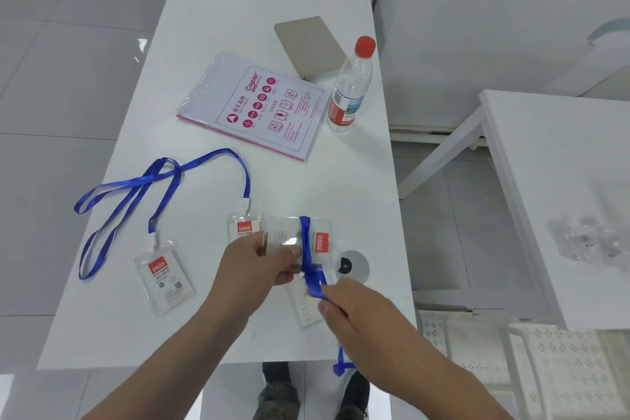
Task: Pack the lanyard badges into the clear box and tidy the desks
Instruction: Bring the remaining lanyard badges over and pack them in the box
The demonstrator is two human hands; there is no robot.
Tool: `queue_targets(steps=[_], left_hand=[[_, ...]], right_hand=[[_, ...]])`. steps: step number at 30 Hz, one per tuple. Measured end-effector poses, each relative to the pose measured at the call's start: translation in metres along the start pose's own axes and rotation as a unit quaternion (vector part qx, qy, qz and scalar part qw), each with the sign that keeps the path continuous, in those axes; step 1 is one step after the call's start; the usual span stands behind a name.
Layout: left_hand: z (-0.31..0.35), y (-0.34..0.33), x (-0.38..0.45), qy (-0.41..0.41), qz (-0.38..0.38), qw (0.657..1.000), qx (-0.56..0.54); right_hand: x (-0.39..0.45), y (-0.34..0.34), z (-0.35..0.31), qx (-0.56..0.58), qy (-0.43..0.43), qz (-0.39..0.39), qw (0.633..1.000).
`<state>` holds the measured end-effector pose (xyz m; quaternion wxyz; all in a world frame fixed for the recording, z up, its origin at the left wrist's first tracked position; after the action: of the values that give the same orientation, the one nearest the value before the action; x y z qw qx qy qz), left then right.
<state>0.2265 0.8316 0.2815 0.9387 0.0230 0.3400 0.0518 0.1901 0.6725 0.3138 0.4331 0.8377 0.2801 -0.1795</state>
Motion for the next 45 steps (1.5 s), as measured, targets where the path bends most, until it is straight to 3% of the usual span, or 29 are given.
queue_targets(steps=[3, 6, 9, 13, 15, 24, 30, 45], left_hand=[[-0.006, -0.006, -0.005, -0.019, -0.040, 0.996, 0.080], [-0.008, -0.017, -0.014, -0.004, -0.098, 0.992, 0.078], [-0.007, -0.027, -0.020, 0.005, -0.130, 0.990, 0.049], [-0.007, -0.049, -0.023, 0.015, -0.140, 0.989, 0.041], [-0.010, -0.068, -0.027, 0.022, -0.138, 0.989, 0.041], [-0.023, -0.196, -0.065, 0.012, -0.053, 0.999, -0.006], [-0.027, -0.271, -0.095, -0.053, 0.010, 0.998, 0.037], [-0.019, -0.392, -0.124, -0.060, -0.038, 0.995, 0.067]], right_hand=[[0.000, 0.028, 0.002, -0.059, 0.017, 0.065, 0.996], [0.009, 0.053, 0.020, -0.033, 0.020, 0.147, 0.988], [0.019, 0.059, 0.040, 0.052, -0.021, 0.188, 0.981], [0.014, 0.059, 0.066, 0.268, -0.078, 0.154, 0.948], [0.006, 0.063, 0.086, 0.296, -0.080, 0.155, 0.939], [-0.045, 0.119, 0.190, 0.296, -0.018, 0.169, 0.940], [-0.087, 0.158, 0.256, 0.255, -0.010, 0.181, 0.950], [-0.163, 0.204, 0.351, 0.210, -0.071, 0.268, 0.937]])
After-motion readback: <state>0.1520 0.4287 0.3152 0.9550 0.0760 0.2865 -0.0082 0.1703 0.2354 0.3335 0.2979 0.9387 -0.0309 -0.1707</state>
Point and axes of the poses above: each hand's wrist, its own x-axis towards the middle knuckle, its own y-axis out of the back of the hand, z = x × y, the point moved 3 cm from there along x, towards the middle knuckle
